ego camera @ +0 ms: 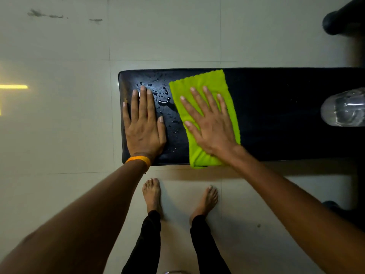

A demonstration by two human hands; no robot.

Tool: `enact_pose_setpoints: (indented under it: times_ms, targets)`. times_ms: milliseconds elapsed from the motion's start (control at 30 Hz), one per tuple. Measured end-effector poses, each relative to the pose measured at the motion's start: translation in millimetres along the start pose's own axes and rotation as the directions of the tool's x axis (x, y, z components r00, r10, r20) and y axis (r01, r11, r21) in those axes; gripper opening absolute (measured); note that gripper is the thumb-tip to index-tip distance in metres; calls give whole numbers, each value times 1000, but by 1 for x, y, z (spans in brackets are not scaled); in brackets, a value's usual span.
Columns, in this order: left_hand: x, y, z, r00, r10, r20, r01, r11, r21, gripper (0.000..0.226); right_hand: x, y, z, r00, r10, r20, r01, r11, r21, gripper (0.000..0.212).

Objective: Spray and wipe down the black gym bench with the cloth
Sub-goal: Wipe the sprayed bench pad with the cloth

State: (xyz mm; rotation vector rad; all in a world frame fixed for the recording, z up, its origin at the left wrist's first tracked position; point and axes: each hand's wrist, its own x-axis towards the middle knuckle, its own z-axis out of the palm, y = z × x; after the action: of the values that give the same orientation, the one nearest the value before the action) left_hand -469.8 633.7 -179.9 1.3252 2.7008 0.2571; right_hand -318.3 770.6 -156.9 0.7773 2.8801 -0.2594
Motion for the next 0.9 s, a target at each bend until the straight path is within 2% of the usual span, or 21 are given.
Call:
enact_pose_setpoints:
  times_ms: [33, 67, 133, 167, 200, 267, 333, 367, 400, 433, 500, 533, 567, 633, 700, 733, 767, 800, 867, 900]
  targets:
    - [0, 0, 0, 1000, 4, 0, -4, 1000, 4, 71, 16, 12, -1, 999, 38, -30, -38, 999, -12, 59]
    - [1, 1, 0, 1000, 5, 1, -5, 1000, 5, 71, 32, 19, -4, 987, 144, -70, -144, 990, 2, 59]
    - [1, 0, 0, 1000, 2, 2, -2, 1000, -1, 71, 53, 3, -7, 904, 407, -133, -399, 913, 86, 59]
    - [1, 0, 0, 1000, 4, -3, -4, 1000, -6, 71, 55, -15, -7, 872, 468, -144, -457, 883, 106, 60]
    - [1, 0, 0, 1000, 9, -10, -9, 1000, -8, 70, 50, -33, -4, 888, 441, -128, -430, 897, 102, 60]
    - [2, 0, 1, 1000, 8, -17, -8, 1000, -11, 70, 24, -50, 2, 976, 209, -64, -206, 977, 57, 59]
    - [1, -2, 0, 1000, 3, -13, -4, 1000, -17, 69, 4, -24, 2, 1000, 13, -28, -12, 1000, 13, 59]
    - [0, -1, 1, 1000, 1, -7, -1, 1000, -15, 69, 0, -2, 1, 1000, 15, -26, -15, 1000, 0, 60]
    - [1, -1, 1, 1000, 0, -2, 0, 1000, -11, 70, -1, 19, 0, 995, 93, -36, -92, 996, 7, 60]
    - [1, -1, 1, 1000, -1, -1, 1, 1000, -9, 70, -2, 36, -3, 971, 231, -61, -230, 973, 24, 60]
    - [1, -1, 1, 1000, -3, 1, 3, 1000, -13, 70, -10, 33, -4, 870, 483, -95, -480, 876, 55, 61]
    - [2, -1, 1, 1000, -3, 0, 3, 1000, -17, 70, -16, 15, 0, 845, 524, -103, -522, 851, 53, 63]
    - [2, 0, 0, 1000, -2, -1, 2, 1000, -20, 70, -25, -6, 4, 872, 482, -87, -481, 876, 40, 63]
    - [2, 0, 0, 1000, -2, -8, 2, 1000, -20, 70, -41, -30, 10, 964, 264, -21, -264, 965, 9, 63]
    - [1, -1, 2, 1000, 2, -14, -2, 1000, -17, 70, -39, -13, 9, 999, 46, 27, -45, 999, -29, 62]
    - [0, -1, 2, 1000, 3, -14, -3, 1000, -15, 70, -29, 3, 6, 1000, 0, 25, 1, 999, -38, 62]
    - [0, -1, 3, 1000, 5, -13, -5, 1000, -14, 70, -16, 16, 3, 1000, 14, 6, -14, 999, -29, 61]
    - [0, 0, 3, 1000, 5, -15, -5, 1000, -14, 70, 0, 24, 0, 995, 94, -36, -94, 996, -10, 61]
    - [1, 0, 3, 1000, 5, -20, -6, 1000, -13, 70, 28, 14, -2, 936, 333, -114, -331, 943, 32, 61]
    - [1, -1, 3, 1000, 4, -22, -4, 1000, -10, 70, 39, 0, -2, 913, 386, -130, -384, 922, 42, 61]
